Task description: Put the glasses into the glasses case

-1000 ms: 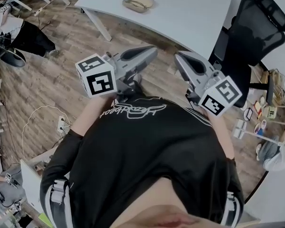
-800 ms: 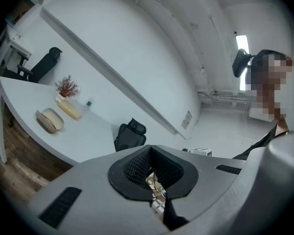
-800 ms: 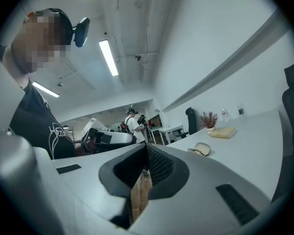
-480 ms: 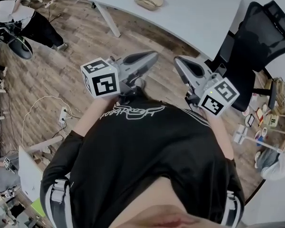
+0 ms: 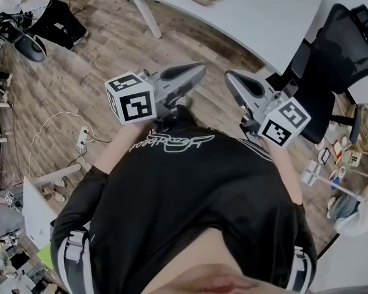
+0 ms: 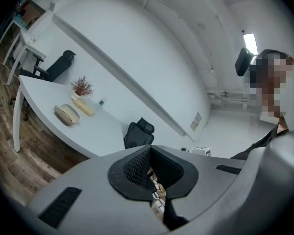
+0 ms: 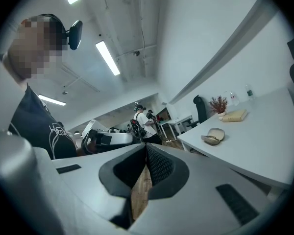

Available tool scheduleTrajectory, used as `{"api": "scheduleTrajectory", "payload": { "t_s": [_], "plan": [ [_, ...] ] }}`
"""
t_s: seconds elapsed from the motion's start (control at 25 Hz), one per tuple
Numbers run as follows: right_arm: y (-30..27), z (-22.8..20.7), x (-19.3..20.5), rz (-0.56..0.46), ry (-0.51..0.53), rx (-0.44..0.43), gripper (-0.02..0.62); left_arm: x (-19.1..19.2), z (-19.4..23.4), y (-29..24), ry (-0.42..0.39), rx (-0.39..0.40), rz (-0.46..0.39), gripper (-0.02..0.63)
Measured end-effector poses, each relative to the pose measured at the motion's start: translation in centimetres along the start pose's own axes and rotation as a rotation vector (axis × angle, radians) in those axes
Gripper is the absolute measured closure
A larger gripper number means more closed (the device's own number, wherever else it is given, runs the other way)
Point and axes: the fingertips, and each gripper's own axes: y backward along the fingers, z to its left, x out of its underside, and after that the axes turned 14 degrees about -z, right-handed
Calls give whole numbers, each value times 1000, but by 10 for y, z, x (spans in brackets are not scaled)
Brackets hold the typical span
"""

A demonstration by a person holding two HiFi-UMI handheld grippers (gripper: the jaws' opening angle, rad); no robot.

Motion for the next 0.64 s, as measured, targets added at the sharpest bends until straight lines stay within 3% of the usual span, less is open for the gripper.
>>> {"api": "scheduleTrajectory", "payload": {
  "t_s": [0.64],
  "plan": [
    [25, -3, -1, -8, 11, 48, 586, 17, -11, -12, 11, 34, 31, 600]
  ]
}}
